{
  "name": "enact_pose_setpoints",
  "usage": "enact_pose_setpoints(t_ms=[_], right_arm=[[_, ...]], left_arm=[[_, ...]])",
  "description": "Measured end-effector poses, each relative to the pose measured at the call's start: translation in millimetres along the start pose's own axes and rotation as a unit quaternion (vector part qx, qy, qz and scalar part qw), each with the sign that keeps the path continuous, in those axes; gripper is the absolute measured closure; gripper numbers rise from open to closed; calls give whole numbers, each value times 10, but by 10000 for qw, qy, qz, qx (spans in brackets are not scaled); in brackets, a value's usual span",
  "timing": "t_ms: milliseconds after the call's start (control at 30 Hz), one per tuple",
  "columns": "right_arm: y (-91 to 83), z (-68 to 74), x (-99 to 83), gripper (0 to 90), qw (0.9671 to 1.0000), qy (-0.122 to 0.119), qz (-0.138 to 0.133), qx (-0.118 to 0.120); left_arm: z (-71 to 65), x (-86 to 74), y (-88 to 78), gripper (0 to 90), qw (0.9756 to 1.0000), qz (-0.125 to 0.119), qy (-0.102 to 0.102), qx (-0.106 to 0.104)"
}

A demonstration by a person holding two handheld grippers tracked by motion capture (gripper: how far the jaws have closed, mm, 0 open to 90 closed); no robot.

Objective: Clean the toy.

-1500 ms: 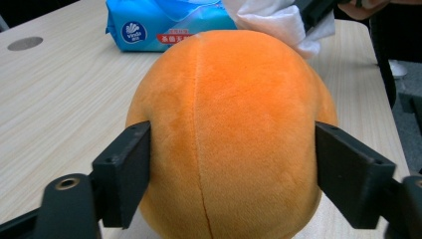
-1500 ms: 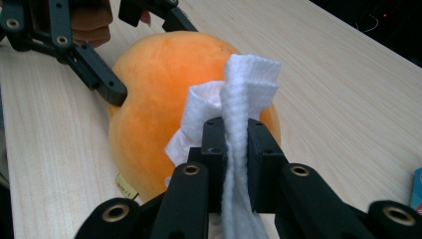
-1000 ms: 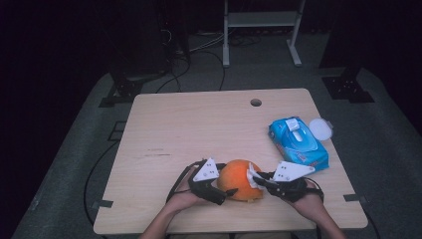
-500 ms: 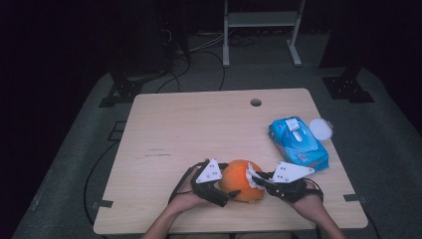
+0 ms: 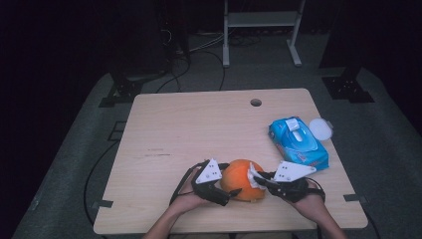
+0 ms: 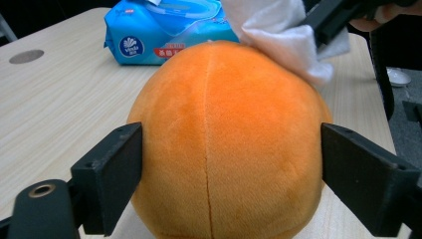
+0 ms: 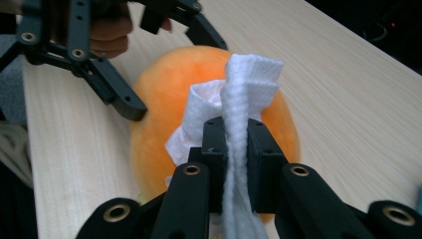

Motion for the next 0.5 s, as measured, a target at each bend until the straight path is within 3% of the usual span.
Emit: enact_pose_setpoints(t_ms=[133,233,300,333,400,500], right_arm=[[9,40,40,794,9999,-69,-20,-85],[34,103,95,794,9998,-179,-71,-22],[36,103,103,794,9996,-282,-32,-18],[22,62,73,795,9999,-166,-37,-24],[3,1,21,794,9998,-173,46,-133],[-29,-17,0,794,9997,-61,57,-217]], left_arm=[[-58,44,34,203,9998,10,176,116],[-119,73,49,179,9994,39,337,93],[-73,58,39,152,9998,26,199,92],[-27,37,41,102,9999,38,39,123],[-5,23,45,65,9999,72,-59,143],[30,-37,50,106,9997,125,-165,105]])
Point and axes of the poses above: each handheld gripper's, and its own axes: y roughly forward along the jaws, x roughly out of its top, z roughly to its left, the point moved 2 cm from there along y, roughly forward along the jaws, and after that the axes turned 8 degrees about -z, right-handed, at the moved point
